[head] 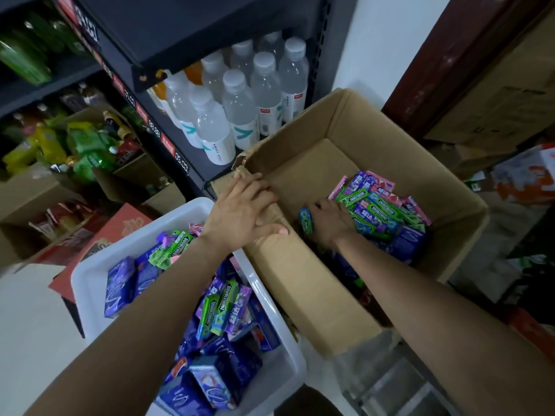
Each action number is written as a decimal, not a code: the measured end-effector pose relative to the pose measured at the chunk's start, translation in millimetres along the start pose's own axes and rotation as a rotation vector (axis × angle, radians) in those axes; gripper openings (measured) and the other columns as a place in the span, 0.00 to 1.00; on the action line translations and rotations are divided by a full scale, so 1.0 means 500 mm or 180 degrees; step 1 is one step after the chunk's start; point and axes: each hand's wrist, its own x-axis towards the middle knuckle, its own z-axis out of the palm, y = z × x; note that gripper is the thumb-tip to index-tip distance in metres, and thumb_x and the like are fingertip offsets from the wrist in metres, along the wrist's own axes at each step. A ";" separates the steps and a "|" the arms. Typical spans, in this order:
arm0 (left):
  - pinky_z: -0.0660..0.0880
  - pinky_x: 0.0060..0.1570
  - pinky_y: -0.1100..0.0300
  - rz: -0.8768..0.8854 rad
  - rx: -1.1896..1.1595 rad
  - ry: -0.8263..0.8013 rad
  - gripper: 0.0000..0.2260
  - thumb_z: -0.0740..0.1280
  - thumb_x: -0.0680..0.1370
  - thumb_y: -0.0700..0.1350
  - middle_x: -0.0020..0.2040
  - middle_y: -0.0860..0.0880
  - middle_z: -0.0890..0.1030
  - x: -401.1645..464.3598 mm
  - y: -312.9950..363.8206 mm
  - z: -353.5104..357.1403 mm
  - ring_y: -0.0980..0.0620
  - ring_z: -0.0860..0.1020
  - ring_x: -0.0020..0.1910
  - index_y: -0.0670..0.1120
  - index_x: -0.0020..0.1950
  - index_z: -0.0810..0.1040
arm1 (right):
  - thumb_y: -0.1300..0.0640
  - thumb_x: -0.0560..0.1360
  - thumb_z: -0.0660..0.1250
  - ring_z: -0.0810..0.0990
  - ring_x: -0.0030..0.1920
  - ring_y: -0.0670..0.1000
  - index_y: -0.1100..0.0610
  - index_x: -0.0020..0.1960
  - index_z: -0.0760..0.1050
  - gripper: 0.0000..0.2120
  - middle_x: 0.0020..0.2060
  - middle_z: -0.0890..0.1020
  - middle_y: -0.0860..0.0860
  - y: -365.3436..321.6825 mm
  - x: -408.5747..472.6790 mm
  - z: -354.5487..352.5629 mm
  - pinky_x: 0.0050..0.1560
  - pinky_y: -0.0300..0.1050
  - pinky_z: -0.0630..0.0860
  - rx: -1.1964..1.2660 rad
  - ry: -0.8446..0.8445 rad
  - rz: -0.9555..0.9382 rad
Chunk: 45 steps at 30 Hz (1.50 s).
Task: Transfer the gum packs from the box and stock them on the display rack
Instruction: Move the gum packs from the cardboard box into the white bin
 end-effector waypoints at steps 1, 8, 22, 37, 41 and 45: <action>0.64 0.67 0.41 0.0001 -0.0015 0.0036 0.37 0.48 0.71 0.74 0.59 0.46 0.78 -0.001 0.000 0.001 0.43 0.70 0.66 0.48 0.57 0.79 | 0.44 0.72 0.67 0.64 0.68 0.56 0.51 0.70 0.60 0.31 0.66 0.67 0.55 0.000 0.002 -0.001 0.67 0.50 0.60 0.0024 0.0014 0.0008; 0.64 0.67 0.39 -0.0012 -0.0277 0.0275 0.37 0.50 0.71 0.75 0.56 0.45 0.78 -0.002 -0.010 0.021 0.43 0.70 0.65 0.47 0.56 0.80 | 0.43 0.72 0.67 0.63 0.67 0.58 0.56 0.68 0.63 0.30 0.65 0.68 0.59 0.000 0.009 -0.001 0.62 0.49 0.65 -0.0113 -0.0021 0.0417; 0.66 0.64 0.37 0.0013 -0.0539 0.0374 0.35 0.53 0.70 0.74 0.55 0.45 0.77 -0.002 -0.012 0.025 0.44 0.68 0.66 0.47 0.55 0.80 | 0.49 0.73 0.67 0.70 0.63 0.59 0.57 0.64 0.69 0.23 0.61 0.73 0.59 -0.008 0.010 -0.004 0.63 0.50 0.63 0.0233 -0.0114 0.0143; 0.65 0.65 0.37 -0.0029 -0.0582 0.0212 0.35 0.54 0.70 0.74 0.58 0.45 0.77 -0.003 -0.005 0.017 0.44 0.66 0.68 0.47 0.56 0.79 | 0.55 0.75 0.67 0.77 0.49 0.54 0.63 0.54 0.74 0.13 0.47 0.79 0.58 0.026 -0.022 -0.026 0.51 0.49 0.72 0.2812 0.0386 0.0237; 0.52 0.73 0.58 -0.0312 -0.1203 0.0092 0.30 0.64 0.68 0.68 0.65 0.48 0.74 -0.006 0.022 -0.019 0.49 0.61 0.73 0.49 0.63 0.77 | 0.54 0.74 0.69 0.76 0.42 0.57 0.65 0.44 0.73 0.13 0.41 0.77 0.62 0.013 -0.062 -0.087 0.46 0.52 0.72 0.3309 0.1031 0.0205; 0.62 0.60 0.76 -0.1038 -0.2458 0.0591 0.17 0.68 0.76 0.47 0.59 0.53 0.77 -0.015 0.083 -0.093 0.59 0.73 0.60 0.48 0.65 0.75 | 0.55 0.72 0.71 0.66 0.29 0.44 0.56 0.35 0.68 0.13 0.28 0.69 0.49 -0.029 -0.135 -0.166 0.33 0.41 0.64 0.3245 0.1392 -0.0285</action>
